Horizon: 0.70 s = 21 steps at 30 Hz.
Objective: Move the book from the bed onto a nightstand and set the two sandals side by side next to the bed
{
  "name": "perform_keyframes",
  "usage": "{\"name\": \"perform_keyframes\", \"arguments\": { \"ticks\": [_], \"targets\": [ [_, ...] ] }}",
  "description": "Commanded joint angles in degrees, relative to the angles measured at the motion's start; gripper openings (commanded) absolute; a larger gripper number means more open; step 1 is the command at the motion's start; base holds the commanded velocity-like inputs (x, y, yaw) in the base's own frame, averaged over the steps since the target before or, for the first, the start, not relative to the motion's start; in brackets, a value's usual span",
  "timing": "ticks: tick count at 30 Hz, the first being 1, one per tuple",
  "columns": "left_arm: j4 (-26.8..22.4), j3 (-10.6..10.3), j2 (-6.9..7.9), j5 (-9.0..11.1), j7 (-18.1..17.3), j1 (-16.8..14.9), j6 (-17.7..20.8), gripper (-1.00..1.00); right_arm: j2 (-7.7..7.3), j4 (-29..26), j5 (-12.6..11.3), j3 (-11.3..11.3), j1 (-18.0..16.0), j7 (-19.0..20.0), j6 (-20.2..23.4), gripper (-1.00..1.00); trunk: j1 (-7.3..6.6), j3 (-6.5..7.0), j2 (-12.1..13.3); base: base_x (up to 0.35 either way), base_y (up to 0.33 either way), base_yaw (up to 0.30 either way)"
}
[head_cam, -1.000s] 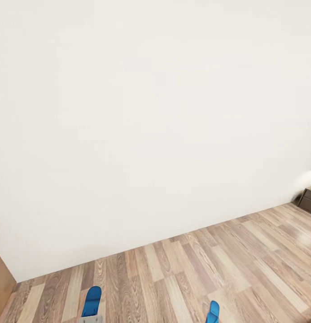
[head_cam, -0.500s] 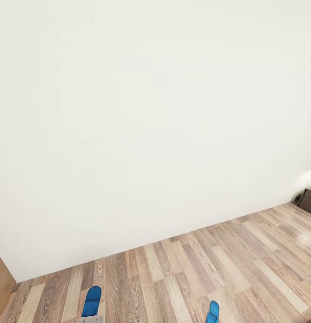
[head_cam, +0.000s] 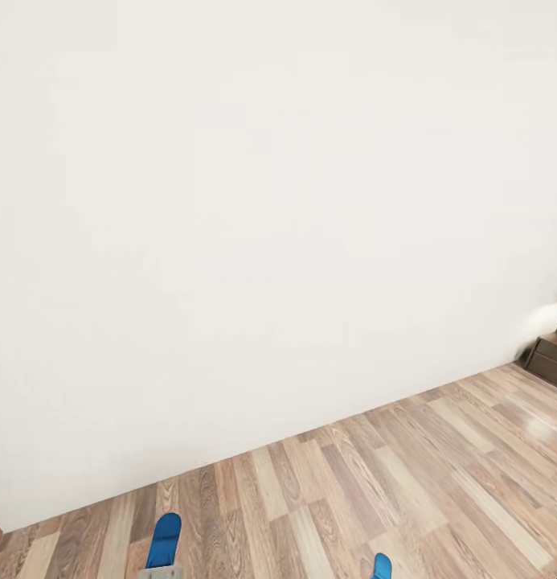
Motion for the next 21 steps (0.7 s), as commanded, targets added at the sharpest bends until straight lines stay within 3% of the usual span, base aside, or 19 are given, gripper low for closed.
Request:
{"name": "perform_keyframes", "arguments": {
  "ticks": [1,10,21],
  "targets": [
    [0.0,-0.51,0.02,0.44,0.22,-0.03,-0.17,-1.0,0.0,0.06,-0.26,0.25,-0.05,-0.22,-0.2,1.0,0.03,-0.05,-0.04,0.259,0.0,-0.244],
    [0.01,-0.51,0.03,0.44,0.22,-0.03,-0.17,-1.0,0.04,0.09,-0.29,0.25,-0.05,-0.21,-0.2,1.0,0.03,0.17,-0.04,0.204,0.0,-0.267],
    [0.01,-0.51,0.03,0.44,0.22,-0.03,-0.17,-1.0,0.04,0.1,-0.27,0.25,-0.05,-0.21,-0.17,1.0,0.03,0.44,-0.04,0.036,0.0,-0.274]
  ]
}}
